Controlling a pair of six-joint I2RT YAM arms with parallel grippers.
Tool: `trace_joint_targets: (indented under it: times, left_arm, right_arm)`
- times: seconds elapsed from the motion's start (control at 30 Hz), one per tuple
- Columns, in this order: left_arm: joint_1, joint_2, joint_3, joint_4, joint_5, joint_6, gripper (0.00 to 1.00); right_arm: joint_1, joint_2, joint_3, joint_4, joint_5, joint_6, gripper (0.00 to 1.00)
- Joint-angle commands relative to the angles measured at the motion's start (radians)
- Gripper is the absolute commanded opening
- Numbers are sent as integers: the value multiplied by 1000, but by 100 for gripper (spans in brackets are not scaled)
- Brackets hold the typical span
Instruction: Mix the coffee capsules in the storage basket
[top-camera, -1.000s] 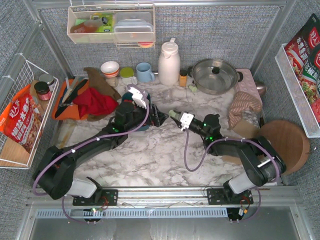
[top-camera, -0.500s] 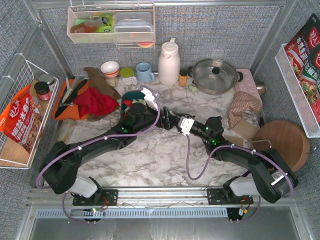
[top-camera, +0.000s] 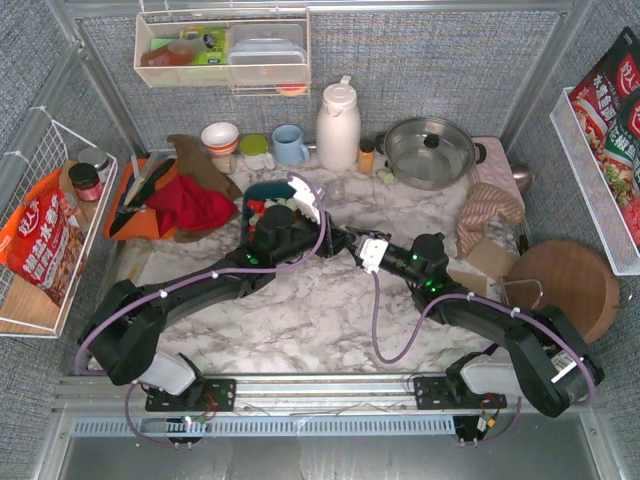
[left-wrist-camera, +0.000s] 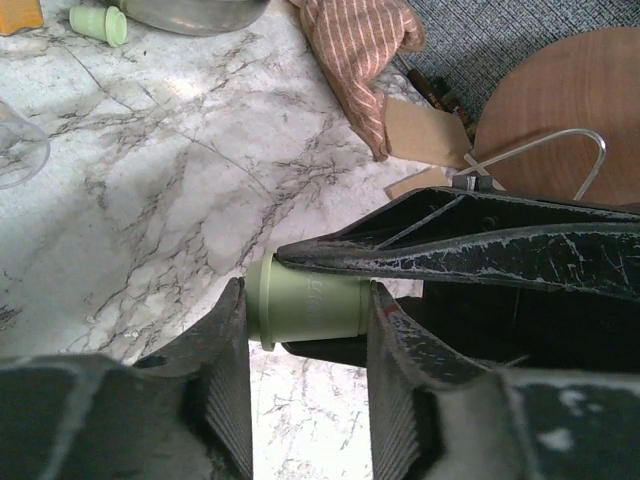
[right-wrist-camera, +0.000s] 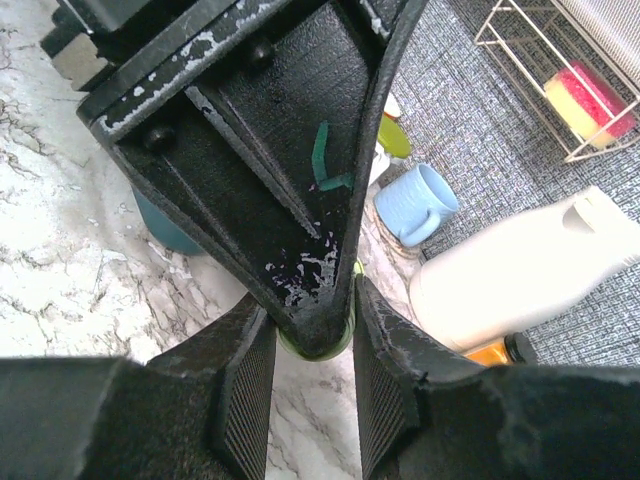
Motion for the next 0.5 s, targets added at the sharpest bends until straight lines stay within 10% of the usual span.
trace_joint_targets:
  times: [0.0, 0.2, 0.47]
  left_arm:
    - [-4, -16, -2, 14, 14, 14, 27]
    - [4, -79, -15, -41, -166, 7, 19]
    - [198, -82, 14, -330, -345, -17, 20]
  right_arm:
    - [1, -8, 16, -24, 17, 34, 18]
    - [-1, -73, 30, -191, 71, 12, 96]
    - [-7, -170, 0, -296, 132, 27, 99]
